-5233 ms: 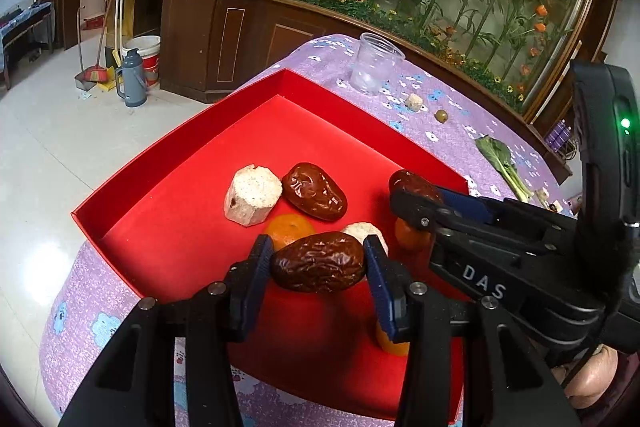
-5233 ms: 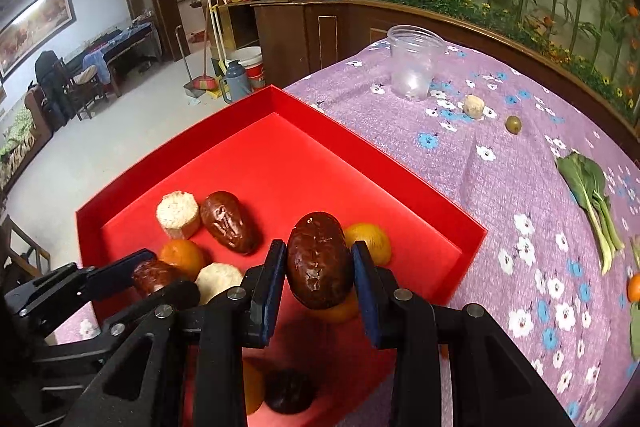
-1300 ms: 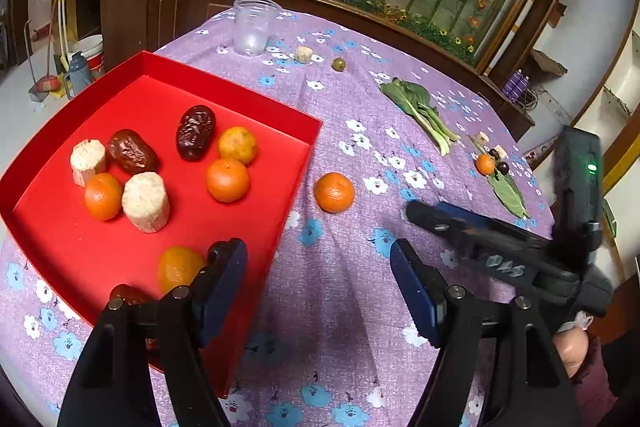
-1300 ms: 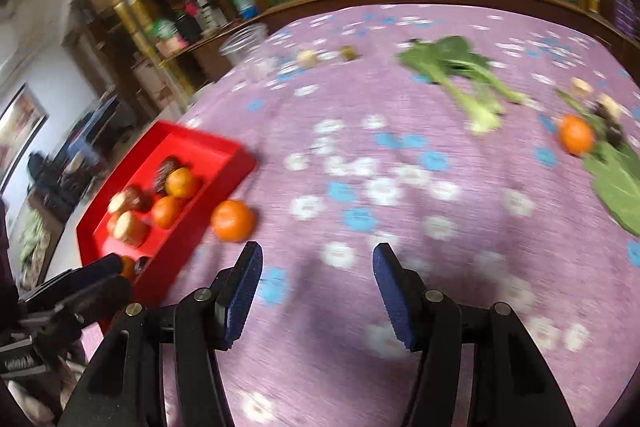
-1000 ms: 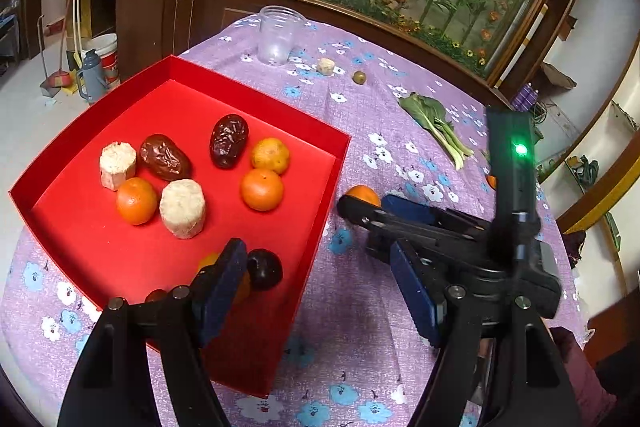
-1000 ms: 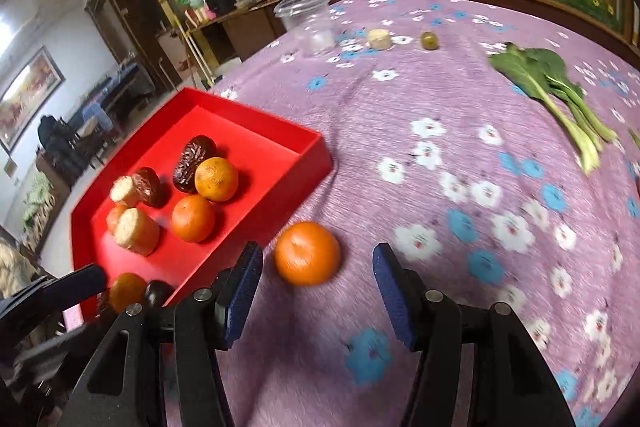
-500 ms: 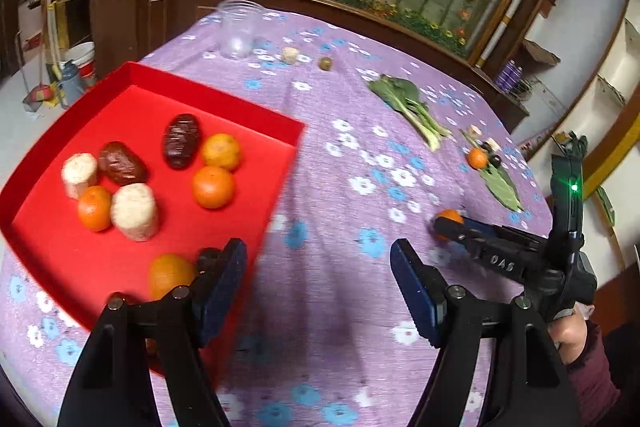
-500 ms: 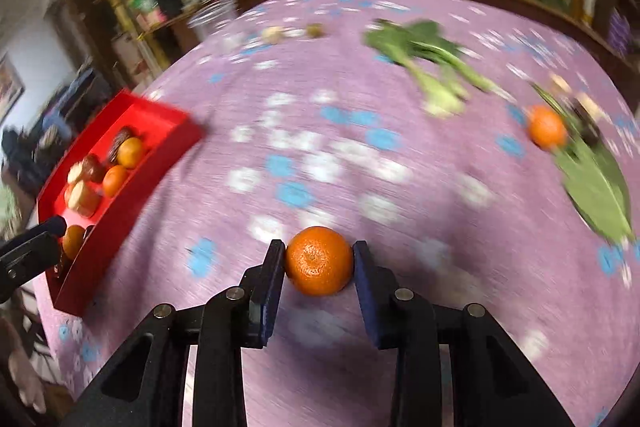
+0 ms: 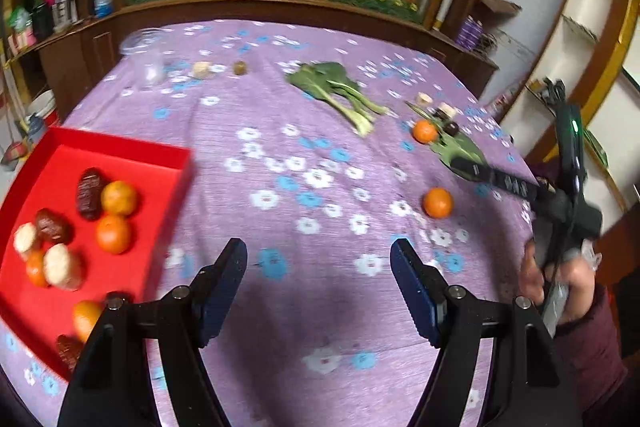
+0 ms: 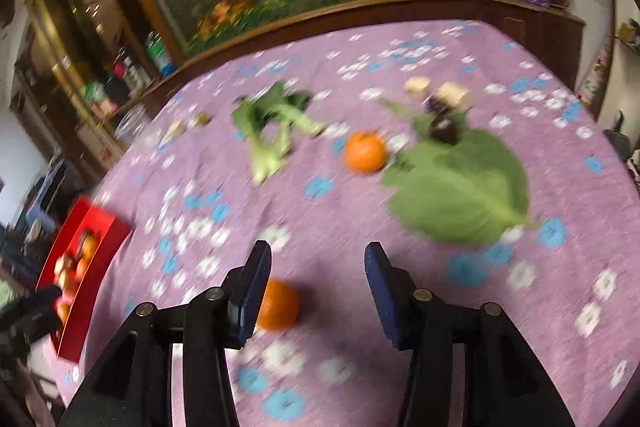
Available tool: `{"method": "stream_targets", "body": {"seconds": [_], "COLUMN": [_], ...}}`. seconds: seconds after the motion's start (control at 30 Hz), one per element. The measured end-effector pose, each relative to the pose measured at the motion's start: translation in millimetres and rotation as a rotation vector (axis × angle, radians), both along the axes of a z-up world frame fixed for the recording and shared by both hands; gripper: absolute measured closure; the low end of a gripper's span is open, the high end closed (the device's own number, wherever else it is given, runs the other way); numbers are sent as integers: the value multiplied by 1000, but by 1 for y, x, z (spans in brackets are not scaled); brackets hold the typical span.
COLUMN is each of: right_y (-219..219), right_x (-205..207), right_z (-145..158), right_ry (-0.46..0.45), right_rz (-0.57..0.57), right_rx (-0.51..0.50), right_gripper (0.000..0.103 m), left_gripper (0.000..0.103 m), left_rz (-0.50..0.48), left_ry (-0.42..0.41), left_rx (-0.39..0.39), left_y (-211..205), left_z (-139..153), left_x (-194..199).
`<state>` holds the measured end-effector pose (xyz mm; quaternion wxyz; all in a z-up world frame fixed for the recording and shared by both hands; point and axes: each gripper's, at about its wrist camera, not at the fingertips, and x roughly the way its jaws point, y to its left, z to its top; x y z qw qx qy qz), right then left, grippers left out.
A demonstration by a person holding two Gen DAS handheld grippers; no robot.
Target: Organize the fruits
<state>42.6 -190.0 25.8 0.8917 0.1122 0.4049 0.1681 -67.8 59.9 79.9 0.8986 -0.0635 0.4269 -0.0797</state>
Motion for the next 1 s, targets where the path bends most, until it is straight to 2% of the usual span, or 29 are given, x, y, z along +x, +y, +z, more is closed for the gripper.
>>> {"method": "stream_targets", "body": {"seconds": [0.23, 0.37, 0.5, 0.73, 1.0], "right_y": [-18, -11, 1, 3, 2], "right_x": [52, 77, 88, 97, 98], "right_z": [-4, -16, -23, -31, -33], "right_ry": [-3, 25, 27, 37, 38], "right_rz": [-80, -67, -44, -31, 3], "right_rx": [37, 59, 30, 36, 36], "right_gripper": [51, 51, 51, 51, 51], "left_gripper": [30, 30, 30, 30, 50], "left_rz": [-69, -117, -164, -265, -336], "left_ry": [3, 20, 44, 47, 42], "left_rx": [10, 4, 19, 71, 79], "left_y": [-37, -58, -82, -127, -146], "left_z": [0, -11, -28, -54, -66], "left_x": [31, 45, 57, 85, 95]}}
